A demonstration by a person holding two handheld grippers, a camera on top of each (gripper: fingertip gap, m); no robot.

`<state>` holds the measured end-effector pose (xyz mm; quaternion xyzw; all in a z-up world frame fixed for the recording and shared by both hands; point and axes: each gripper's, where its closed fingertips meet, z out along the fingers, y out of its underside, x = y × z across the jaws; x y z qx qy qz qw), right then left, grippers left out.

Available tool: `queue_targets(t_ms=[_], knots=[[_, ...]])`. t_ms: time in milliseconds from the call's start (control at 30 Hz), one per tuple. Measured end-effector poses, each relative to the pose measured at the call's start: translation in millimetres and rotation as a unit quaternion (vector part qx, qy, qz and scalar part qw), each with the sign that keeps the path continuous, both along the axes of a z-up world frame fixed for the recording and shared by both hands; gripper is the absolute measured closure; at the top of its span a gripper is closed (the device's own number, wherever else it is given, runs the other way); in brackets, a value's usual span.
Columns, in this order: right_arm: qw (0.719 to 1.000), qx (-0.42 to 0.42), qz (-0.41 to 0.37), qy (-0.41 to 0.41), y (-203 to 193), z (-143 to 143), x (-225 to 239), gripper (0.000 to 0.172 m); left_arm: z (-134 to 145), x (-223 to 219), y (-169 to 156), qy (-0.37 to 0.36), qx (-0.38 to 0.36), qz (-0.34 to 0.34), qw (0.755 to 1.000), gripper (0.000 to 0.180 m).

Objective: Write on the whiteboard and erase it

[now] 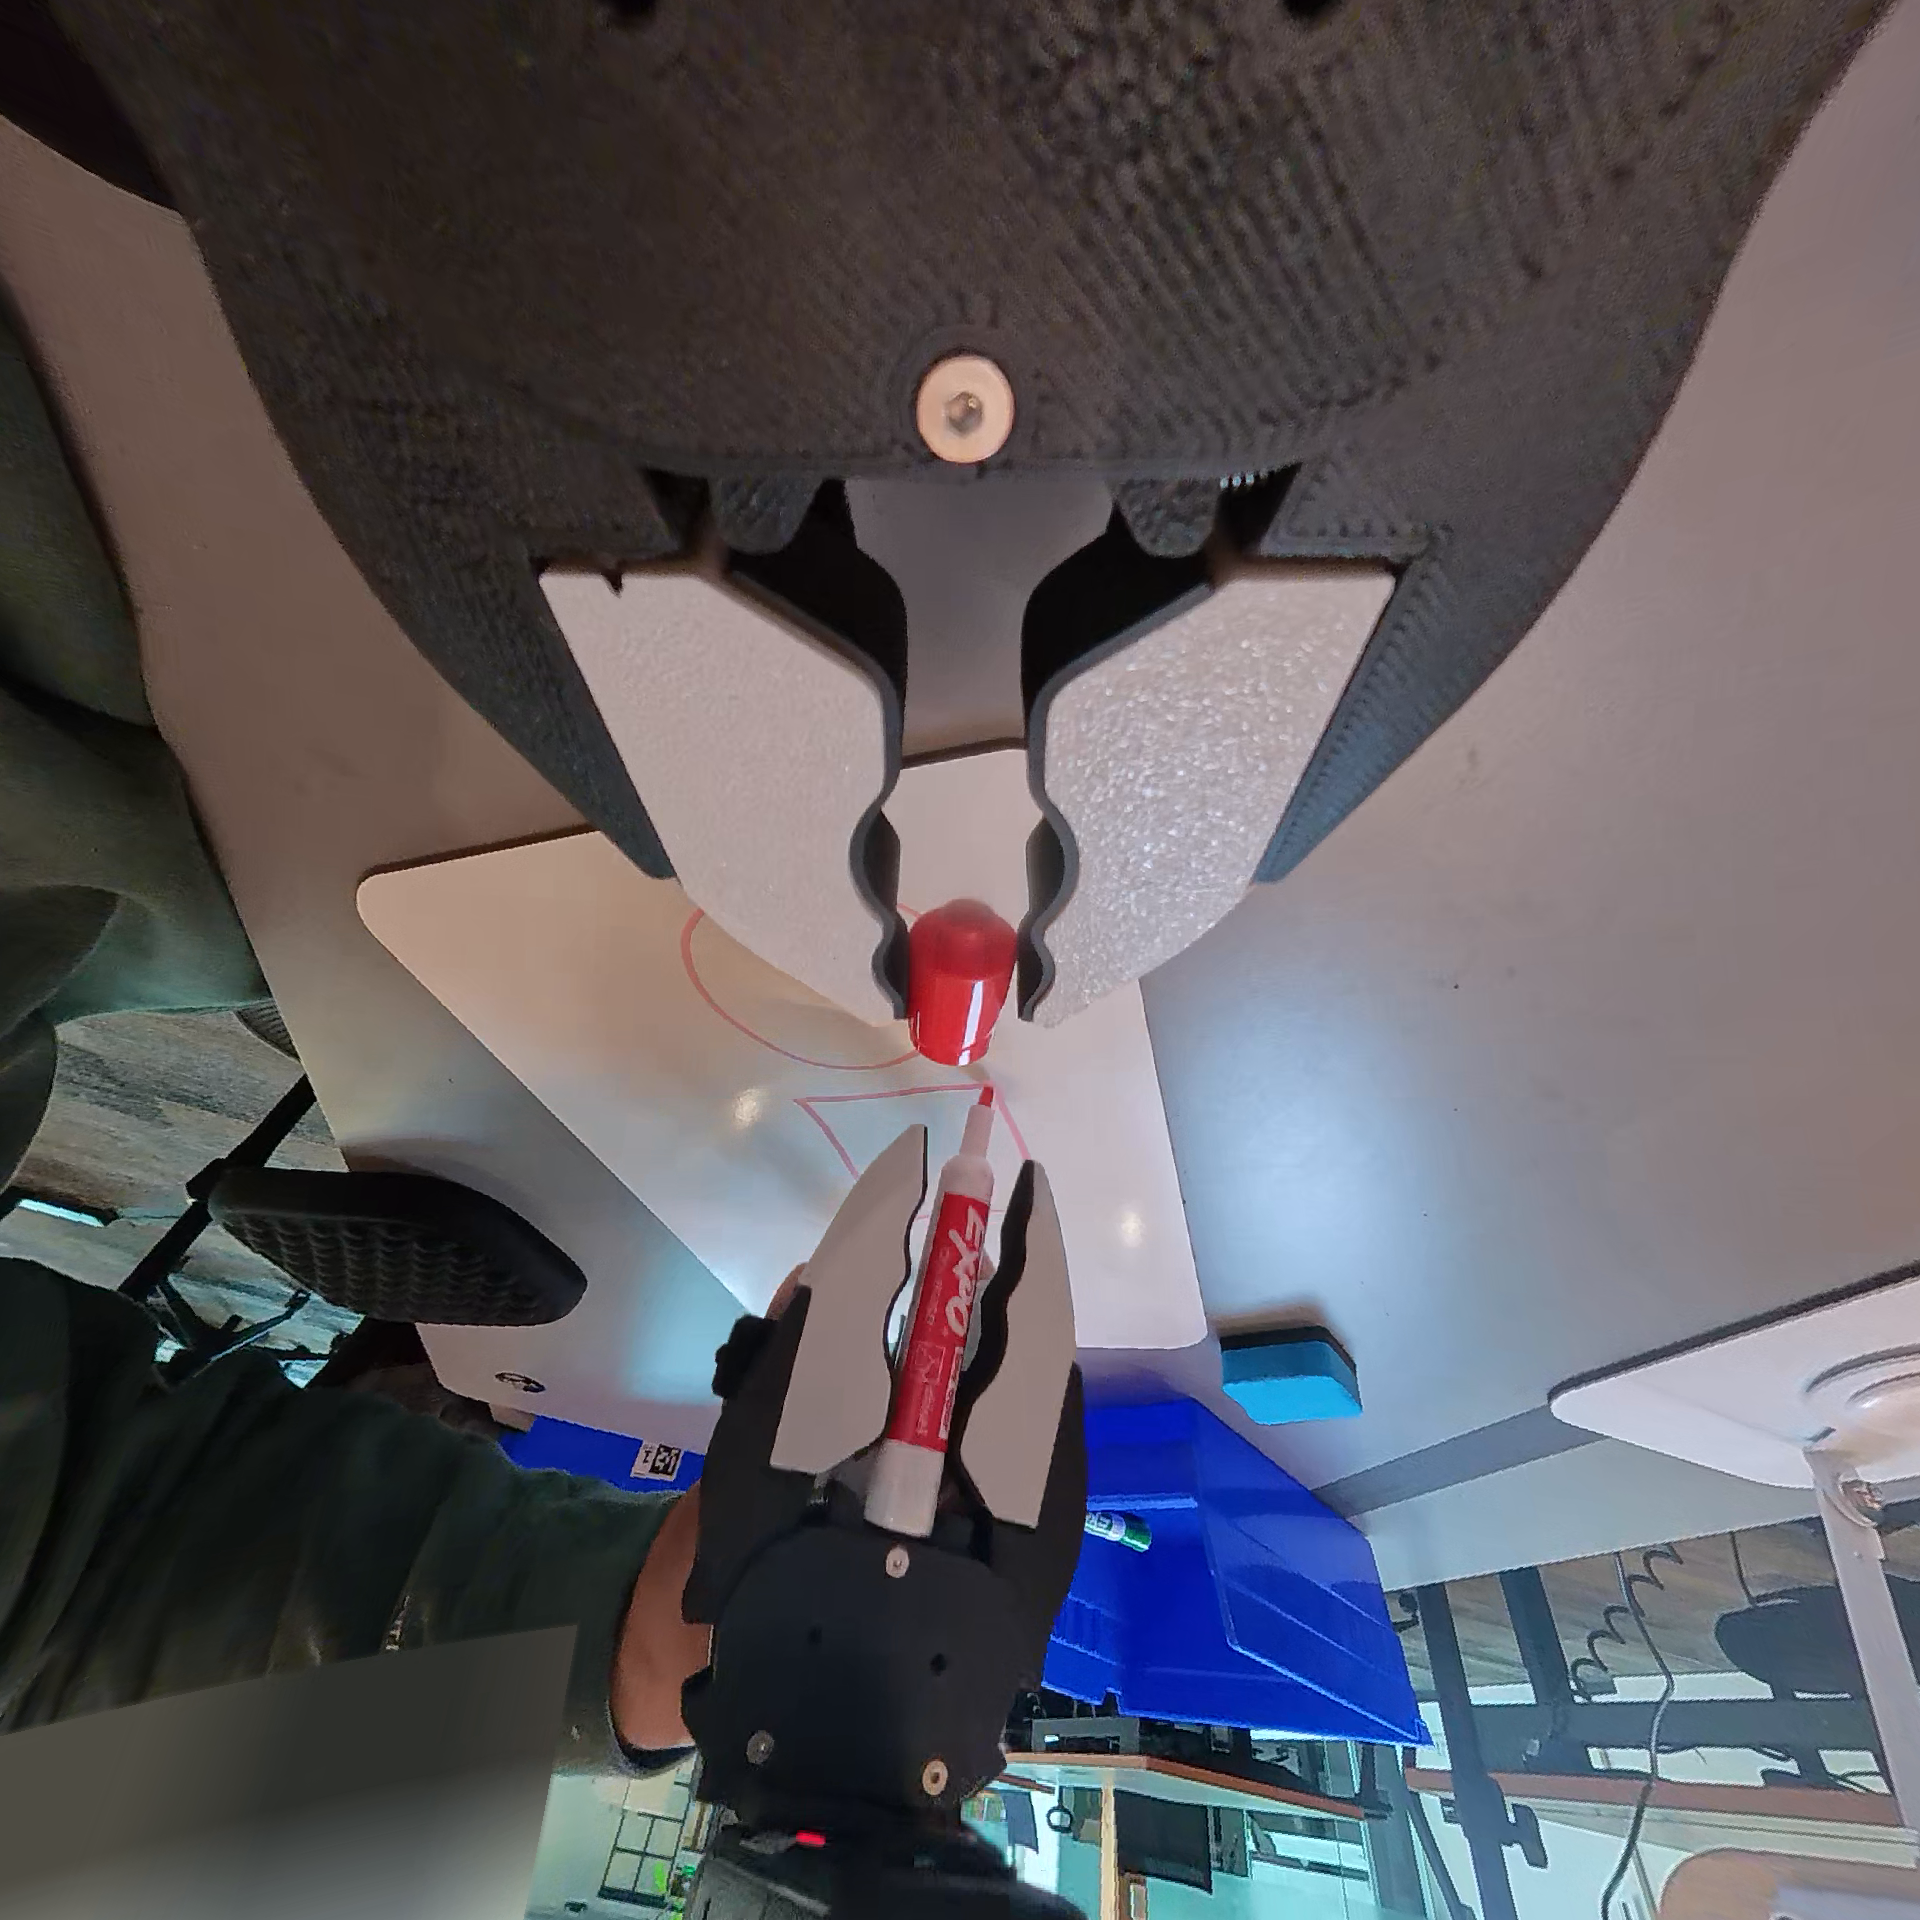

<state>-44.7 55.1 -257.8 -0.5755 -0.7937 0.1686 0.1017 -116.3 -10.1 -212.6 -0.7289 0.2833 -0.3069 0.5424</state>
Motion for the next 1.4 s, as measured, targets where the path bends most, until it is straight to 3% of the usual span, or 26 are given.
queue_targets(t_ms=[167,333,967,1400], knots=[[0.997,0.004,-0.077,0.031,46.7,22.0,25.3,0.137,-1.0,0.6,-0.1,0.001,-0.001,-0.002,1.000,0.161],[0.992,0.000,-0.123,0.007,76.8,7.9,58.9,0.137,-1.2,1.0,0.6,0.002,-0.002,-0.001,1.000,0.161],[0.993,-0.021,-0.116,0.005,64.4,-2.6,70.6,0.137,-1.0,-0.7,1.2,-0.002,-0.005,0.002,1.000,0.161],[0.986,0.003,-0.167,0.013,98.2,-2.4,91.0,0.137,-1.4,-0.7,1.3,-0.002,-0.006,0.002,1.000,0.161]])
